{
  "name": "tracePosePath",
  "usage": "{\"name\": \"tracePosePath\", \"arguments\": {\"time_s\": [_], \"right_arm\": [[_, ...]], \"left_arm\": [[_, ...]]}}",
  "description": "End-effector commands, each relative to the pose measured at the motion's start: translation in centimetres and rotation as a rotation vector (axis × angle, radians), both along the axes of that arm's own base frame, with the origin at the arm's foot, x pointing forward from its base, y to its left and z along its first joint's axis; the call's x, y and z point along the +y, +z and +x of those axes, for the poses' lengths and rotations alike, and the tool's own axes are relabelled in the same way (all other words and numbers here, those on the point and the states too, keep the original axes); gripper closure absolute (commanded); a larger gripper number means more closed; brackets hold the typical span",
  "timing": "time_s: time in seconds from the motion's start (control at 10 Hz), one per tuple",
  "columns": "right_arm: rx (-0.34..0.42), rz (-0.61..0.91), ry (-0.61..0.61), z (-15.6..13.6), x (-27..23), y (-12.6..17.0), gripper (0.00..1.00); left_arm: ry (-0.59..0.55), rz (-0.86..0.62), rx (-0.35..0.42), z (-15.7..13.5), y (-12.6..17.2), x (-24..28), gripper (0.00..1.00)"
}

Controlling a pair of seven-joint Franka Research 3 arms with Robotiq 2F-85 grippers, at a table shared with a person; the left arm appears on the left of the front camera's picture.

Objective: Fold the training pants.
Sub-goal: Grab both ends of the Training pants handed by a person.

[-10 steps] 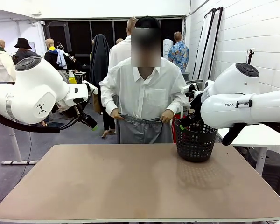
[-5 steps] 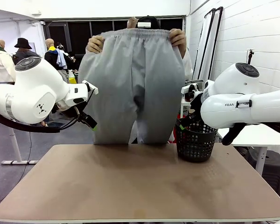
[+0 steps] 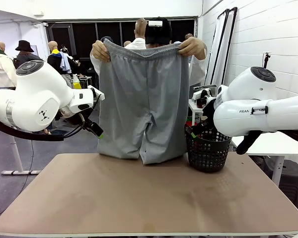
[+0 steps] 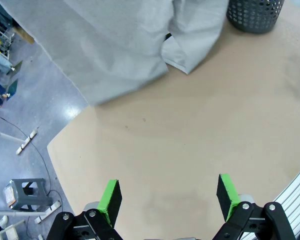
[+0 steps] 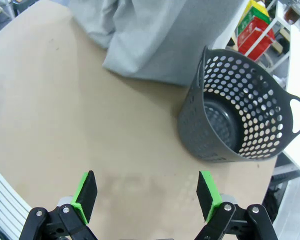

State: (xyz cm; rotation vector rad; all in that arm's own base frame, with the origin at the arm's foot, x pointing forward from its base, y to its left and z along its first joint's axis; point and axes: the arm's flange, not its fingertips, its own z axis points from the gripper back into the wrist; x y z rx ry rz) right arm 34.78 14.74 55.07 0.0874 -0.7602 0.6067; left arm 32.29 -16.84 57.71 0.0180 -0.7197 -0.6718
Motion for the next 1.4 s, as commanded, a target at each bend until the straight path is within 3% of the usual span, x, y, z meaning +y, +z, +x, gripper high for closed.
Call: {"name": "tracePosePath", "arguments": {"time_s": [0.0,1.3], "right_arm": [[0.000,0.000,0.000,0.00,0.02,-0.01,0.00],[0.000,0.000,0.000,0.00,0.02,-0.01,0.00]], "left_arm": [[-0.011,0.000,-0.002,0.03,-0.03,0.11,0.00],[-0.011,0.000,-0.002,0.03,-0.03,0.11,0.00]]}}
